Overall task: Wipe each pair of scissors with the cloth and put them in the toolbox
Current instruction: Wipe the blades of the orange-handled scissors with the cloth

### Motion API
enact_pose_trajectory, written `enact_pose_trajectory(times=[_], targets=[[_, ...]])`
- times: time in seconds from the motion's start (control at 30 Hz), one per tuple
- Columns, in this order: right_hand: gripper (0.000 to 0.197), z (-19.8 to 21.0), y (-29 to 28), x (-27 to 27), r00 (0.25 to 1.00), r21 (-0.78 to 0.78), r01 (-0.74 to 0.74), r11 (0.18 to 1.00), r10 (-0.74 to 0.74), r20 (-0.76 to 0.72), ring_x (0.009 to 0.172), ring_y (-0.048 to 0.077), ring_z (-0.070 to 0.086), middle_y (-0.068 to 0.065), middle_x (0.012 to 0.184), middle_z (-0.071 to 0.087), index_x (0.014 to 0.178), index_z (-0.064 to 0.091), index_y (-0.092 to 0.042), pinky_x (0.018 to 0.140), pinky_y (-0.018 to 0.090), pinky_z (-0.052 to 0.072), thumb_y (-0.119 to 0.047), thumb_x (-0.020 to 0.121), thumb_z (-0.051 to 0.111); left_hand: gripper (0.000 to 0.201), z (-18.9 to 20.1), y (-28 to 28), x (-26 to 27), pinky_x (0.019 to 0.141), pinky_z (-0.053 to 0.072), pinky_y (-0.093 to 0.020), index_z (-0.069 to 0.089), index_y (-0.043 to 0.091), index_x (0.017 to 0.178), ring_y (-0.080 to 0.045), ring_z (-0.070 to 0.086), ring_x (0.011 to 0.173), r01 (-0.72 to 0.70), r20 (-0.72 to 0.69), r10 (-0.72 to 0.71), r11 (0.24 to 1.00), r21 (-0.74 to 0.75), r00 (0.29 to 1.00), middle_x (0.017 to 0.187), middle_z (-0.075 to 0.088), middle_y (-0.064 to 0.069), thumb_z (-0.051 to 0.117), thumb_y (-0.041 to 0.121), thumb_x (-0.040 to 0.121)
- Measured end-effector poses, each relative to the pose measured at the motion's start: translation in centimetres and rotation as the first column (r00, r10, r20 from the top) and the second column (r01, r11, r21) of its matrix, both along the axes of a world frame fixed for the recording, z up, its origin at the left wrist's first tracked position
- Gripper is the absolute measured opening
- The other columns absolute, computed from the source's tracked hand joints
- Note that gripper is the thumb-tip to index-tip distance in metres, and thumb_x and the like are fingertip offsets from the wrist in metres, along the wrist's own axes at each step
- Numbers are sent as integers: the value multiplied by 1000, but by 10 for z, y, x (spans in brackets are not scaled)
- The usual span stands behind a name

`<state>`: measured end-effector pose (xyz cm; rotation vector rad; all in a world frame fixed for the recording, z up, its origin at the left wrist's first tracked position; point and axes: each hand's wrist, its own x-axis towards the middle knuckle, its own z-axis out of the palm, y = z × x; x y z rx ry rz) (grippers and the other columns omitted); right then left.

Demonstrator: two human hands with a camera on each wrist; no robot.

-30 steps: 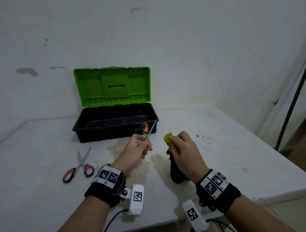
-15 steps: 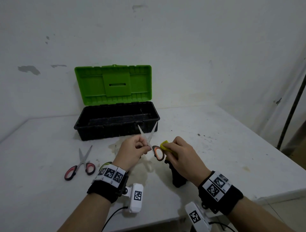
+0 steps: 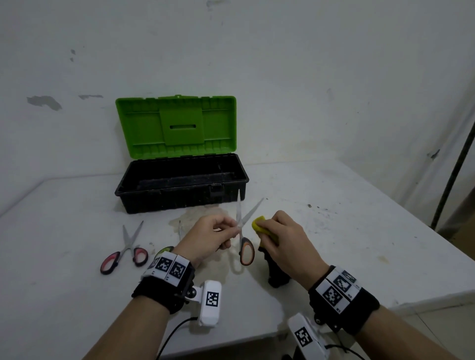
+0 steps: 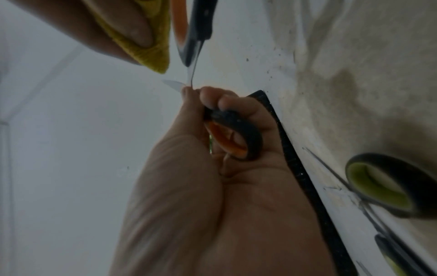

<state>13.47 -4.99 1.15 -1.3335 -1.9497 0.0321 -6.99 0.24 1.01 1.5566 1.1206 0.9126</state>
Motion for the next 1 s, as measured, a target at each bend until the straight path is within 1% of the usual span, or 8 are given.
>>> enact_pose_trajectory(times=[0.13, 0.33, 0.43, 0.6, 0.67, 0.77, 0.87, 1.0], targets=[[14, 4, 1, 0, 1000, 68, 19, 998, -19, -7, 64, 14, 49, -3, 84, 47, 103, 70, -16, 56, 31, 50, -22, 90, 69, 10, 0, 1, 3, 51, 45, -19, 70, 4, 91, -9, 55, 52, 9, -44, -8, 1000, 11, 999, 70, 63, -2, 71, 13, 91], [17, 2, -2, -10, 977, 60, -26, 998, 12, 213, 67, 14, 45, -1, 86, 45, 103, 68, -18, 46, 34, 48, -28, 94, 58, 18, 0, 3, 8, 55, 48, -25, 69, 4, 90, -12, 56, 55, 40, -46, -39, 999, 16, 998, 75, 67, -4, 81, 15, 82], [18, 4, -3, -12, 967, 60, -13, 998, -3, 253, 67, 13, 40, 0, 87, 44, 102, 66, -17, 42, 34, 46, -29, 93, 57, 21, 1, 4, 9, 54, 47, -25, 66, 1, 86, -12, 54, 52, 24, -64, -20, 998, 60, 998, 72, 64, -6, 82, 14, 81], [11, 1, 6, -7, 967, 71, 45, 996, -61, 247, 64, 13, 36, 0, 86, 43, 101, 67, -18, 41, 35, 46, -18, 90, 66, 24, 1, 1, 9, 52, 47, -25, 65, 0, 83, -12, 52, 49, 20, -102, -9, 994, 104, 995, 66, 61, -5, 83, 15, 81], [6, 4, 14, 1, 968, 75, 112, 991, -126, 216, 61, 15, 38, 0, 85, 42, 98, 67, -17, 42, 37, 47, -18, 93, 63, 22, 0, 0, 8, 52, 47, -25, 64, 2, 81, -11, 52, 50, 13, -101, -1, 993, 118, 995, 67, 61, -5, 82, 15, 81], [13, 13, 23, 14, 965, 79, 206, 975, -216, 151, 60, 19, 45, 0, 85, 40, 98, 65, -16, 46, 41, 48, -23, 100, 53, 18, 0, 1, 6, 54, 48, -24, 66, 7, 80, -10, 54, 50, 5, -119, 9, 993, 119, 993, 69, 63, -4, 81, 15, 82], [13, 19, 13, 10, 982, 131, 140, 981, -154, 105, 59, 19, 48, -1, 85, 41, 100, 64, -16, 46, 39, 48, -23, 100, 54, 18, 1, 3, 5, 54, 48, -26, 66, 6, 81, -11, 54, 50, 0, -97, 11, 993, 115, 995, 68, 63, -4, 81, 15, 82], [14, 11, -7, -14, 954, 86, 18, 996, -43, 296, 69, 15, 43, -1, 88, 42, 102, 64, -17, 43, 35, 48, -15, 89, 69, 18, 4, 3, 10, 51, 46, -22, 66, 1, 83, -8, 53, 49, 24, -81, -13, 991, 134, 997, 67, 63, -3, 80, 13, 83]])
